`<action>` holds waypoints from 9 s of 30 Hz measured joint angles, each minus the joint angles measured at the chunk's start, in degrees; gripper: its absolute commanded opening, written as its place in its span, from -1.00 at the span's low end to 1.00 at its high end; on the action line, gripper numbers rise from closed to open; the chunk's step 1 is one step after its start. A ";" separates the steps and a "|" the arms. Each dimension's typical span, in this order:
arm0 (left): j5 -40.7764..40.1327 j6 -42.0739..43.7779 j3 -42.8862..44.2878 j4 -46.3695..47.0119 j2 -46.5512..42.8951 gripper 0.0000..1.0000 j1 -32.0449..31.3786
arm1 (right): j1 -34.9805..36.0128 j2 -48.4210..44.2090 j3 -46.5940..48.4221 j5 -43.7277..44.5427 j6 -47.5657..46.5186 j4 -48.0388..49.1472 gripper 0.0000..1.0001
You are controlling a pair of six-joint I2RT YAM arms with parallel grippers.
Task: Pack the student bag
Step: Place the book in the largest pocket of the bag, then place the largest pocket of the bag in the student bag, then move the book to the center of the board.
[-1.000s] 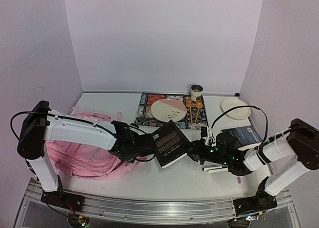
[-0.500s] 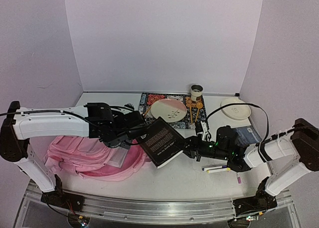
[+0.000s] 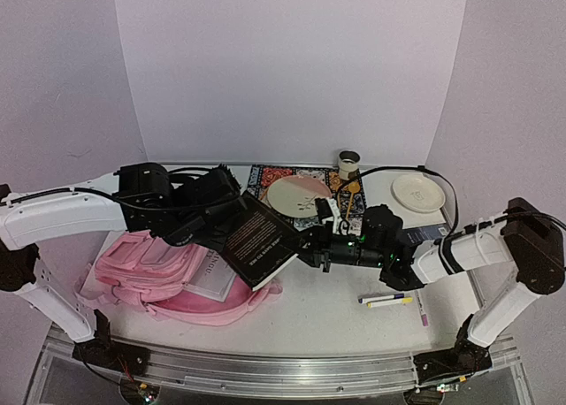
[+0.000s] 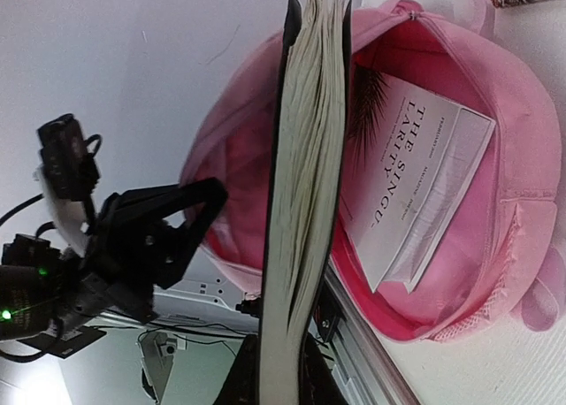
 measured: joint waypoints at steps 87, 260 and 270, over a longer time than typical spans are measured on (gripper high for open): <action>4.80 2.16 -21.02 17.14 -12.81 -0.59 3.15 | -8.52 -0.88 24.64 34.43 -44.28 -72.95 0.97; 26.90 0.23 -16.46 36.13 5.00 0.83 6.59 | -19.82 -3.65 0.90 5.37 -32.11 -58.25 0.38; 29.39 -4.62 -16.48 43.30 6.17 0.77 6.51 | -11.84 -1.01 4.81 6.01 -32.05 -59.35 0.41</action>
